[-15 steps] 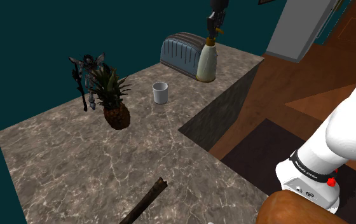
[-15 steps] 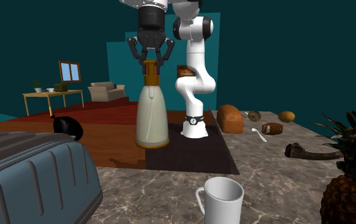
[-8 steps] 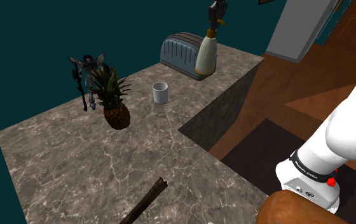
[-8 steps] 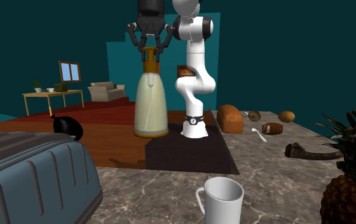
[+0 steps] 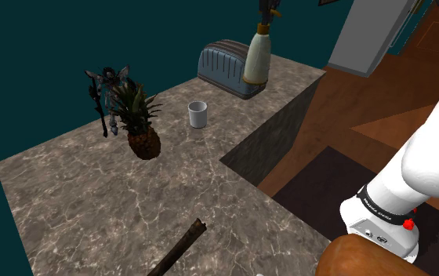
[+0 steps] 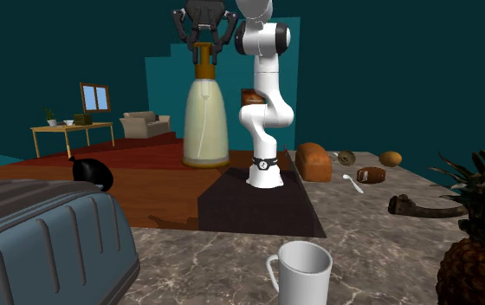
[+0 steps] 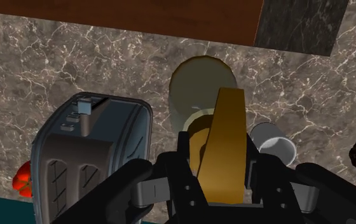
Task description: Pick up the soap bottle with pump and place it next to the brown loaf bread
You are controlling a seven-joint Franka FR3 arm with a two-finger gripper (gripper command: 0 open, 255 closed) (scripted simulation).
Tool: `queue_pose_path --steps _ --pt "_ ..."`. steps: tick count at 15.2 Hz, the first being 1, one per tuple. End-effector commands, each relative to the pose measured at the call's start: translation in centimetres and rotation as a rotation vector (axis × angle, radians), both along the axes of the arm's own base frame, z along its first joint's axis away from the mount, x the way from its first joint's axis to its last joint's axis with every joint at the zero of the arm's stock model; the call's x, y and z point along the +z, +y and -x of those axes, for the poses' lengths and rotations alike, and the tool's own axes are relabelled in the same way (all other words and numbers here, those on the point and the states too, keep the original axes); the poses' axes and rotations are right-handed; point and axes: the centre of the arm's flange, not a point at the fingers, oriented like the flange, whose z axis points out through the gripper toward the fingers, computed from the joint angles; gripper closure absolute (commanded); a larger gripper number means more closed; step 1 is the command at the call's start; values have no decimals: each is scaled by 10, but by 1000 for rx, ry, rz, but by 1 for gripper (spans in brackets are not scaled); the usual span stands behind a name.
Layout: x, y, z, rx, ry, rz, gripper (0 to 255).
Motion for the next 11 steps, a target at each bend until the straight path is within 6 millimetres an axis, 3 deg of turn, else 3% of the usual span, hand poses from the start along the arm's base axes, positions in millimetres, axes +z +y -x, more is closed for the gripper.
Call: queue_pose_path --steps 1,11 --pt "9 0 1 0 0 0 255" --pt "36 71 108 0 0 0 255"
